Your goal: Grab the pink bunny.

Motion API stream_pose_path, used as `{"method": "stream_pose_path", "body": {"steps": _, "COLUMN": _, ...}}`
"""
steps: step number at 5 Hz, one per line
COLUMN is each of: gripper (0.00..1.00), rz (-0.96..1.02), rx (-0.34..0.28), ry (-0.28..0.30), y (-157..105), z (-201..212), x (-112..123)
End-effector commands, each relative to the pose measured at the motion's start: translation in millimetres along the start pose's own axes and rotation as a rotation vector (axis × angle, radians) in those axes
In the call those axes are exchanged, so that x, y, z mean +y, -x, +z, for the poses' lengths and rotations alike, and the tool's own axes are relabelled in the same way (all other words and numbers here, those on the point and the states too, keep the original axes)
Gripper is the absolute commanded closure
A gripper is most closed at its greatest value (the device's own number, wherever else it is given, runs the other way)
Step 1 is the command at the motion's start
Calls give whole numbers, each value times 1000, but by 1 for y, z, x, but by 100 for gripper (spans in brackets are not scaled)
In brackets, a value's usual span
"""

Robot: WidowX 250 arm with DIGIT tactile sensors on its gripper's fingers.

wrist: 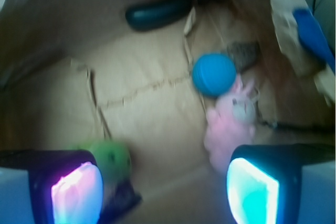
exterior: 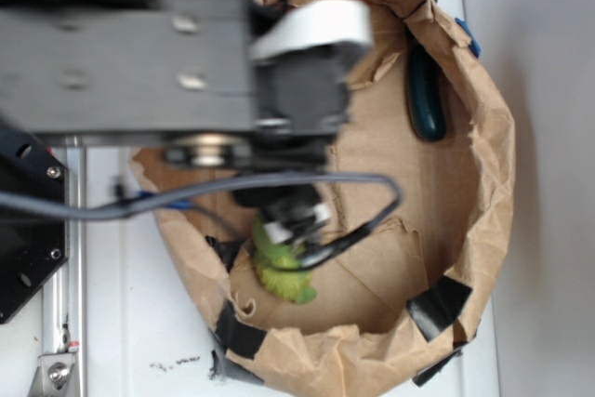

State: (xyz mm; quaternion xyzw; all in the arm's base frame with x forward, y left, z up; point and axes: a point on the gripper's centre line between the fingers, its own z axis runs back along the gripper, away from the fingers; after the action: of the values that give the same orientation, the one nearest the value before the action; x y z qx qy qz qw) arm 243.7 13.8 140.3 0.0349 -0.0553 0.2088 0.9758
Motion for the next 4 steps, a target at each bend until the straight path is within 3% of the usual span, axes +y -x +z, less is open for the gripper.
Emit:
{"method": "stream_pose_path", "body": {"steps": 1, "gripper": 0, "rz": 224, "rx": -49, "ry": -73, "y": -30, "z": -21, "x": 11}}
{"method": "stream_pose_path", "body": {"steps": 4, "gripper": 0, "rz": 268, "rx": 126, "ry": -97, "y": 7, "z": -60, "x": 30}}
